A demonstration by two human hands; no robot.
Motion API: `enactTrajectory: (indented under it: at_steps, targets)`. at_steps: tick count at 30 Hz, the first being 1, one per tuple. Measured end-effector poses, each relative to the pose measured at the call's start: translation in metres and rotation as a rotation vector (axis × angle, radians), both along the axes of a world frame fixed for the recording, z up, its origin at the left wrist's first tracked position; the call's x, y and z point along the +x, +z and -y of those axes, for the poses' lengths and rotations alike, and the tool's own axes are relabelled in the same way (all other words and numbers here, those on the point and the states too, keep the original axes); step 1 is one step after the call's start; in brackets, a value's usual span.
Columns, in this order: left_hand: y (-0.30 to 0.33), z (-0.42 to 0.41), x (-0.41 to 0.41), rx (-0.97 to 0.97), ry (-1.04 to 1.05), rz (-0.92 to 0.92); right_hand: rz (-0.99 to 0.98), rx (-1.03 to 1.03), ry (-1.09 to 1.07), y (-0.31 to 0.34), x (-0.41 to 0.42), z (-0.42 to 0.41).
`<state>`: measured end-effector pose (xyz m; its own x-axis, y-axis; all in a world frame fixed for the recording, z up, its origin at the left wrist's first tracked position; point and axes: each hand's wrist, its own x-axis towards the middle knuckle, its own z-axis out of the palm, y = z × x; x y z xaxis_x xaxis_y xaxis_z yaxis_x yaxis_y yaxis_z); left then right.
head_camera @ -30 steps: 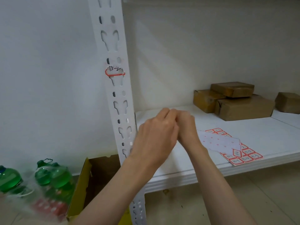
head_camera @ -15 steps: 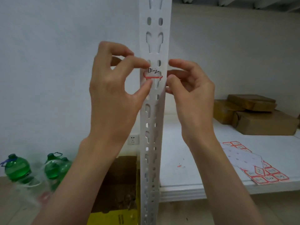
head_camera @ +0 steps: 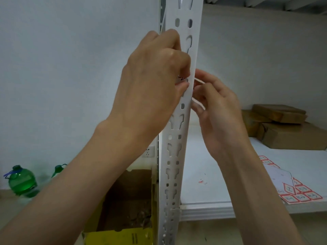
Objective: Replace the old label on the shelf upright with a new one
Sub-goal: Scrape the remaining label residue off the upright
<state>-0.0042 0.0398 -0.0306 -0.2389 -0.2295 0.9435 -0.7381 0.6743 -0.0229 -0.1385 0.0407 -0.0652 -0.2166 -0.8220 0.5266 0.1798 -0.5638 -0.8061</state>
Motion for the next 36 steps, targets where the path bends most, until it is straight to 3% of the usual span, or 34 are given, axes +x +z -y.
enactTrajectory:
  at_steps: [3,7,18,24,36]
  targets:
    - [0.001,0.001,-0.001,-0.016,0.016,0.030,0.085,0.049,0.175,0.001,-0.003,0.001]
    - [0.001,0.007,-0.001,-0.086,0.028,0.089,0.145,0.073,0.248,-0.002,-0.003,0.002]
    - [0.022,0.010,0.006,0.000,-0.012,0.204,0.108,0.097,0.211,-0.003,-0.001,0.000]
    - [0.021,0.010,0.002,0.060,-0.034,0.168,0.105,0.085,0.207,-0.003,-0.001,0.001]
    - [0.011,0.014,-0.003,-0.012,-0.011,0.143,0.121,0.097,0.206,-0.002,-0.002,-0.002]
